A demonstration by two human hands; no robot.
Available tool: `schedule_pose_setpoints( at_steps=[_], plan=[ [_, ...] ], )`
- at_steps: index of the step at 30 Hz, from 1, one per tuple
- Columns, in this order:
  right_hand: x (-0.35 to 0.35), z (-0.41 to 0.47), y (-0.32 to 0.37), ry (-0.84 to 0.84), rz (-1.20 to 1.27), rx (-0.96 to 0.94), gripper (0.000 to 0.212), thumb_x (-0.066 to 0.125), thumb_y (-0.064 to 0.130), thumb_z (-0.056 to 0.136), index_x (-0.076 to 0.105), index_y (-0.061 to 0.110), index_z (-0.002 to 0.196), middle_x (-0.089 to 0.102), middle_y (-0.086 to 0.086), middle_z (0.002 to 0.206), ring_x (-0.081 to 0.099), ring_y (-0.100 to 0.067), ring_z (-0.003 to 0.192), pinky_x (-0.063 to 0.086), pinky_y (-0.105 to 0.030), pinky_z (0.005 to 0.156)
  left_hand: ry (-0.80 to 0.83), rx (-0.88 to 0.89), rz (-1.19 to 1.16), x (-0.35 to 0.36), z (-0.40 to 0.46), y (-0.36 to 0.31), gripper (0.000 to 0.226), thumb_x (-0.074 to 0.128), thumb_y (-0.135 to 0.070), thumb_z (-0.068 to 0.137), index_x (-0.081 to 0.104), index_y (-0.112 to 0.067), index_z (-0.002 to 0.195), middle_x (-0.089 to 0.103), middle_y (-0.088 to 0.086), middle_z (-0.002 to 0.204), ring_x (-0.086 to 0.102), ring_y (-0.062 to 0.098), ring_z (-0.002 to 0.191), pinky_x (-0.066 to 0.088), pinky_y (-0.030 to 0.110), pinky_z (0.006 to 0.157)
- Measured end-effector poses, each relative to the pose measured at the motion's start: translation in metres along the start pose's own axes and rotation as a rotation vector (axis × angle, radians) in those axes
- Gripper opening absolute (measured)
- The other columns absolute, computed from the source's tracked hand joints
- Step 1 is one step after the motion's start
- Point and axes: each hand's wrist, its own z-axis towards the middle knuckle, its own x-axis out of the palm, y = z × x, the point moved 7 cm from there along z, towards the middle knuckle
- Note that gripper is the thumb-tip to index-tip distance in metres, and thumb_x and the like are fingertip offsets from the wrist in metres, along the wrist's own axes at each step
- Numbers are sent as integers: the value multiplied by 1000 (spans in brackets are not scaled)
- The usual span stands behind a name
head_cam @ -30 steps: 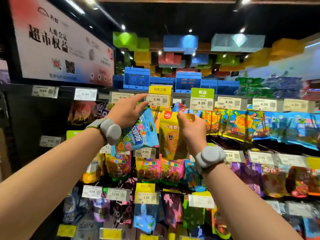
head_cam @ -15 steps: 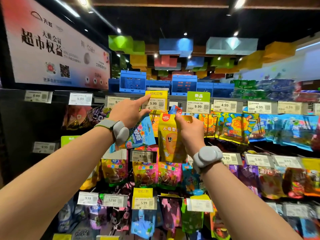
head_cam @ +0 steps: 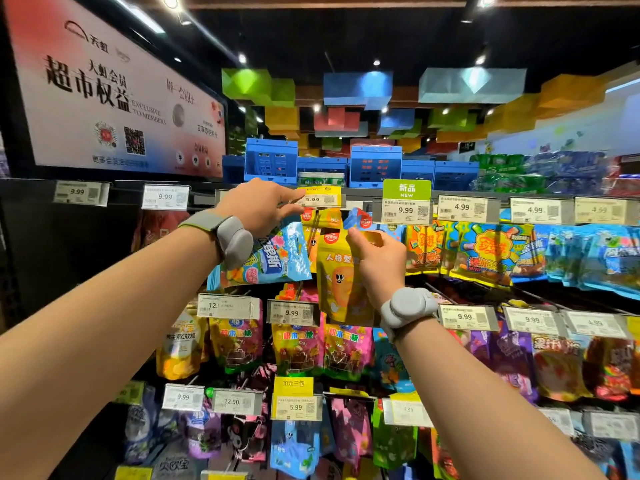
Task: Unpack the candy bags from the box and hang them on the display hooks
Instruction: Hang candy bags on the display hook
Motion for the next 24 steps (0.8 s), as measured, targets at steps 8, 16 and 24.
schedule_pose_setpoints(
  at_steps=[8, 16, 24],
  plan=[
    [32, 17, -8, 18, 16, 17, 26, 72, 27, 86, 66, 12, 65, 64, -4, 64, 51, -17, 62, 47, -38, 60, 122, 22, -86, -2, 10, -1, 40, 46, -46, 98, 59, -31, 133, 57, -13, 136, 55, 17, 124, 45, 37, 103],
    [51, 35, 2, 28, -45, -13, 43, 57, -1, 88, 38, 16, 53, 35, 3, 54, 27, -13, 57, 22, -27, 50, 166, 21, -101, -3, 16, 1, 38, 46, -44, 99, 62, -28, 130, 60, -10, 134, 56, 17, 121, 45, 35, 103],
    [70, 41, -5, 53, -75, 24, 14, 46, -13, 83, 59, -10, 84, 48, -7, 68, 38, -17, 67, 30, -24, 46, 175, 18, -131, -2, 13, -3, 37, 46, -41, 100, 64, -25, 128, 59, -12, 134, 54, 14, 123, 42, 32, 104]
  ],
)
